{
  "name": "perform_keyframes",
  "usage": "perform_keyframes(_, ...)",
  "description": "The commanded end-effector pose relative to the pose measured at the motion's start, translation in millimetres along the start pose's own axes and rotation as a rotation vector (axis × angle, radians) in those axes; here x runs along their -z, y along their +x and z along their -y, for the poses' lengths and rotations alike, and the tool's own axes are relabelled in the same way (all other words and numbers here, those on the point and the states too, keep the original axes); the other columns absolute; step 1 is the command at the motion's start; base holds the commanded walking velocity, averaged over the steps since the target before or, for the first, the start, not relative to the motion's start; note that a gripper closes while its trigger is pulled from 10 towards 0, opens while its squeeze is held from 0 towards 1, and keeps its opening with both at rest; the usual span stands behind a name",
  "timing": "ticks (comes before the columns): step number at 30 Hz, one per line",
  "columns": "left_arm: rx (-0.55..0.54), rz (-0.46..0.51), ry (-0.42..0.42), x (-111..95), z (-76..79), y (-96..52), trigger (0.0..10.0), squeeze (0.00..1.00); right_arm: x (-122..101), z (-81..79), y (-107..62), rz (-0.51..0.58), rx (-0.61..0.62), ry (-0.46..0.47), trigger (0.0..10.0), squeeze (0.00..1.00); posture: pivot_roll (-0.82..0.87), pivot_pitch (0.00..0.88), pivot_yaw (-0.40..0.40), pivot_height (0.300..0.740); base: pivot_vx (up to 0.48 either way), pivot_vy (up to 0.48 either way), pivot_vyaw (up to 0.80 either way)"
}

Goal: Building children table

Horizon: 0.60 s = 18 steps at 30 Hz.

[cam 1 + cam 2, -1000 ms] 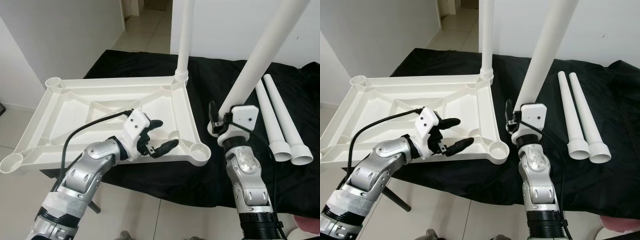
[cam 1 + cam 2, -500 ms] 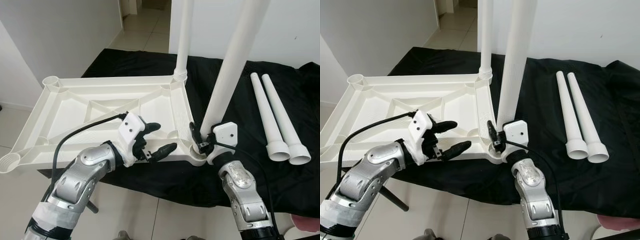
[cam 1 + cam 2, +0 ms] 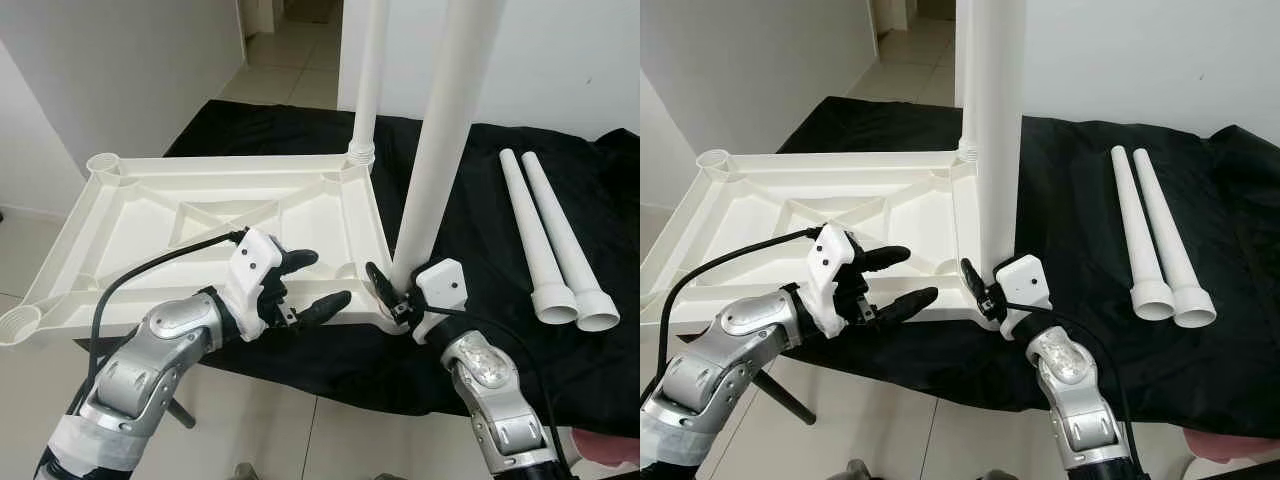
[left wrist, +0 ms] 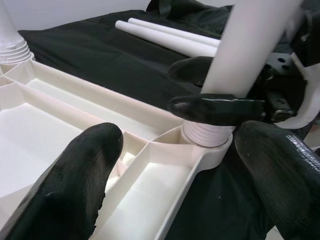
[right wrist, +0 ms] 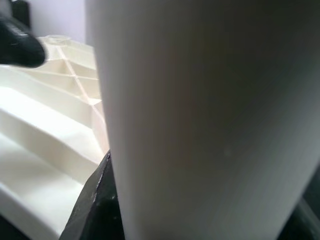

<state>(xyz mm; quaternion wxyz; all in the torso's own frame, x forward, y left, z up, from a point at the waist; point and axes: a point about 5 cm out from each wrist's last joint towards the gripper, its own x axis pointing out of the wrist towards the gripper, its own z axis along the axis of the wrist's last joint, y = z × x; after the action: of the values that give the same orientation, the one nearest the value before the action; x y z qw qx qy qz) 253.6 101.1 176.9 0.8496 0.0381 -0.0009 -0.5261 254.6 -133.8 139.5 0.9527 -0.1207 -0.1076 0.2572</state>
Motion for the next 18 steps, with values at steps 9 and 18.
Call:
perform_keyframes(9,0.052,-0.006,-0.002,-3.1,5.2,-2.7,10.0,0.0,21.4,-4.0,-1.8,-0.084,-0.058,0.063,10.0,0.0,0.01,0.055,0.034,0.74,0.0,0.0,0.0)
perform_keyframes(18,0.043,-0.01,-0.005,-4.1,4.8,-2.8,10.0,0.0,27.8,-2.1,5.0,-0.123,-0.045,0.162,10.0,0.0,0.01,0.058,0.033,0.74,0.0,0.0,0.0)
